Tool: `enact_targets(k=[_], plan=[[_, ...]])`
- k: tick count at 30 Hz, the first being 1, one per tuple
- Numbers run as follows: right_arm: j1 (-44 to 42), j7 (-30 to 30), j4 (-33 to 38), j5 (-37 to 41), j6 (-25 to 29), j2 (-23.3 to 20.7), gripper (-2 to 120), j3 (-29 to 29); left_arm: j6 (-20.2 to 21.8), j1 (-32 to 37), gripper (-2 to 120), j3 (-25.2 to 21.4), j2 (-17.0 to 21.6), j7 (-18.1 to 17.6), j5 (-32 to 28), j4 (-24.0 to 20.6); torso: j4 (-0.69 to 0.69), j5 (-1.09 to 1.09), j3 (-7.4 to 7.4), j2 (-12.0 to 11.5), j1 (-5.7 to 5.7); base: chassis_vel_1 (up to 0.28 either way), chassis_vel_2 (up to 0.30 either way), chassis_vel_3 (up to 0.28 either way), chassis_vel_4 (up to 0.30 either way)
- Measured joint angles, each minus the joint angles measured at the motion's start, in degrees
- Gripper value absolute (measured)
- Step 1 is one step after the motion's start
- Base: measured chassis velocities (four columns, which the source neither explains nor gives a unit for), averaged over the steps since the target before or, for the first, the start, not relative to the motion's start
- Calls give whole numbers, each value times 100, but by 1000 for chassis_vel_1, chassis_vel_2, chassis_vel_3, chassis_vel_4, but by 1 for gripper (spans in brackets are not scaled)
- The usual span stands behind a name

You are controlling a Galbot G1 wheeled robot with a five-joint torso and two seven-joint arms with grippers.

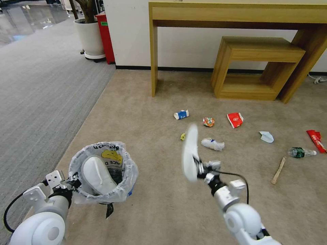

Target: Pick up the trash bin and place the garbage on the floor into it.

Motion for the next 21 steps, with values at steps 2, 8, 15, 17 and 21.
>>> enact_targets(k=[2,8,15,17,21], plan=[[25,-210,14,118,122,13,0,-4,0,3,1,23,-12,8,22,-10,0,1,0,0,0,0,0,0,0],[445,-819,-122,535,548,157,0,-536,-8,37,1,284,-224,87,304,-22,0,1,0,0,0,0,0,0,0],[1214,-817,-575,443,516,335,0,-1279,-6,13,1,433,-344,96,430,-27,1,0,0,0,0,0,0,0,0],[1379,-849,-731,415,516,361,0,-1454,1,7,1,441,-359,96,433,-46,1,0,1,0,0,0,0,0,0],[1633,-1024,-1035,367,516,443,0,-1744,12,-5,1,398,-362,103,424,-73,0,0,0,0,0,0,0,0,0]])
